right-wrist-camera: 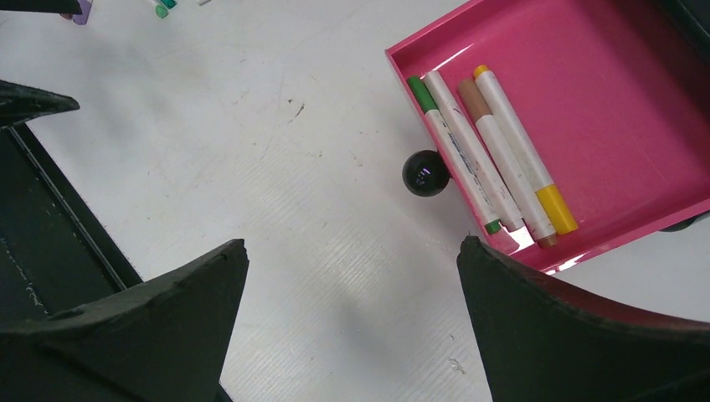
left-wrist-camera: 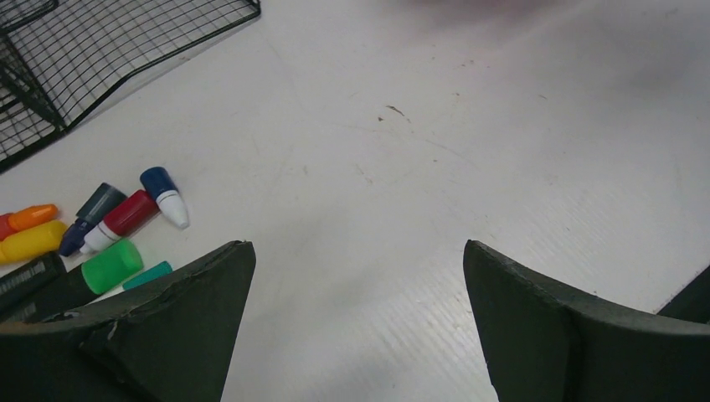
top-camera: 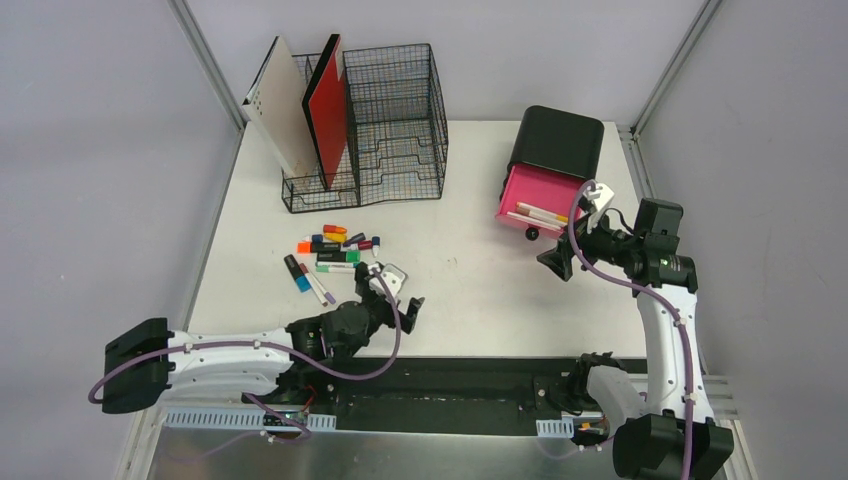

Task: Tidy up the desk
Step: Pick up the stationery from the center of the board.

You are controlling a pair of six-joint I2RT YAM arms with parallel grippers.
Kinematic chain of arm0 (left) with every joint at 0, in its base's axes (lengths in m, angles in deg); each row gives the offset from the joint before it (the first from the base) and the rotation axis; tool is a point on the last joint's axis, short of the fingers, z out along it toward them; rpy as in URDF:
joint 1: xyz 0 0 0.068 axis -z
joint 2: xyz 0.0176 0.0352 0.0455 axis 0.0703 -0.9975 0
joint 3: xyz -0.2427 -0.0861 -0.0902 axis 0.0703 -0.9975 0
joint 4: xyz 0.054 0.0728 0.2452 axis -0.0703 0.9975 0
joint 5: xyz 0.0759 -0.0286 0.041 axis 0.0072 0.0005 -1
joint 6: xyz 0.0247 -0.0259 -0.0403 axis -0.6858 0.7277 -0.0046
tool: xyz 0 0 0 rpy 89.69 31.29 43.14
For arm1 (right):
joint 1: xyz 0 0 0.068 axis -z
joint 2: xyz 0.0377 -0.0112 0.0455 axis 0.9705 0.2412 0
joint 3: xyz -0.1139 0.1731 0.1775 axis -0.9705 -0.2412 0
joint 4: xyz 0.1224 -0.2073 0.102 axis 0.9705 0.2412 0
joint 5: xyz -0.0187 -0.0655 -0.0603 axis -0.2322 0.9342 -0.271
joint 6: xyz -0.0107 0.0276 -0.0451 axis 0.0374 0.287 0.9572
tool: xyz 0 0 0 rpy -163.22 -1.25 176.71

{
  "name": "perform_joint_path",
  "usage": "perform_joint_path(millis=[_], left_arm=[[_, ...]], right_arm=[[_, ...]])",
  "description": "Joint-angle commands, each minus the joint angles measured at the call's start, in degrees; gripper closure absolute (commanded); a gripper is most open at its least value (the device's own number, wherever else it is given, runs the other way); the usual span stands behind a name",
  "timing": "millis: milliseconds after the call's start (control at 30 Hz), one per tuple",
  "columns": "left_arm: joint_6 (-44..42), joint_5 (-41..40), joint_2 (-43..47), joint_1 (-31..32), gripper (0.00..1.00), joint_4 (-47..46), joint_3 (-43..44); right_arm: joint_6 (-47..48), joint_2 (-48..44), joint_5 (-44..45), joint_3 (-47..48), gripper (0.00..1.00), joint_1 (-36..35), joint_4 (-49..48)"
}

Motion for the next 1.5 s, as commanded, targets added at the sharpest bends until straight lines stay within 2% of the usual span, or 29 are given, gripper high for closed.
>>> perform_joint_path(millis=[0, 167, 300, 467, 500, 533, 600, 800, 967, 1133, 1233, 1467], left_arm=[[8.87, -2.38, 3.72, -2.92, 0.01, 3.65, -0.99], [18.84, -9.25, 3.93, -6.34, 0.01, 11.55, 0.8], [35.94, -18.18, 2.34, -8.8, 0.01, 29.81, 5.1], [46.7, -18.2, -0.3, -12.84, 0.06, 39.86, 8.47], [47.61, -16.8, -0.57, -14.28, 0.11, 40.64, 8.8], [47.69, -15.15, -0.89, -15.92, 0.2, 40.8, 8.95], [47.76, -10.74, -1.47, -21.0, 0.27, 40.66, 9.02], [48.98, -0.06, -4.33, -32.37, 0.38, 40.81, 9.39], [49.57, 3.93, -9.59, -36.71, 0.44, 42.16, 11.91], [50.31, 6.6, -15.67, -39.78, 0.55, 44.67, 15.47], [51.36, 7.43, -18.13, -41.1, 0.58, 46.63, 17.1], [51.18, 7.7, -16.19, -41.35, 0.53, 45.63, 15.61]], right_arm=[[2.43, -0.37, -0.26, 0.19, 0.01, 0.43, -0.11], [2.34, -0.32, -1.07, 0.19, 0.01, 0.43, 0.17], [2.34, -0.16, -1.14, 0.17, 0.01, 0.43, 0.22], [2.49, 0.35, -1.22, 0.17, 0.01, 0.43, 0.39], [2.48, 0.44, -1.16, 0.17, 0.01, 0.43, 0.49], [2.5, 0.45, -1.09, 0.18, 0.01, 0.43, 0.41], [2.43, 0.59, -1.29, 0.09, 0.01, 0.43, 0.43], [2.56, 1.46, -1.73, 0.22, 0.01, 0.43, 0.84], [2.73, 1.61, -1.75, 0.17, 0.01, 0.43, 1.0], [2.87, 1.91, -1.79, 0.17, 0.01, 0.43, 1.04], [2.96, 1.98, -1.88, 0.17, 0.01, 0.39, 1.14], [3.04, 2.03, -2.18, 0.08, 0.01, 0.43, 1.12]])
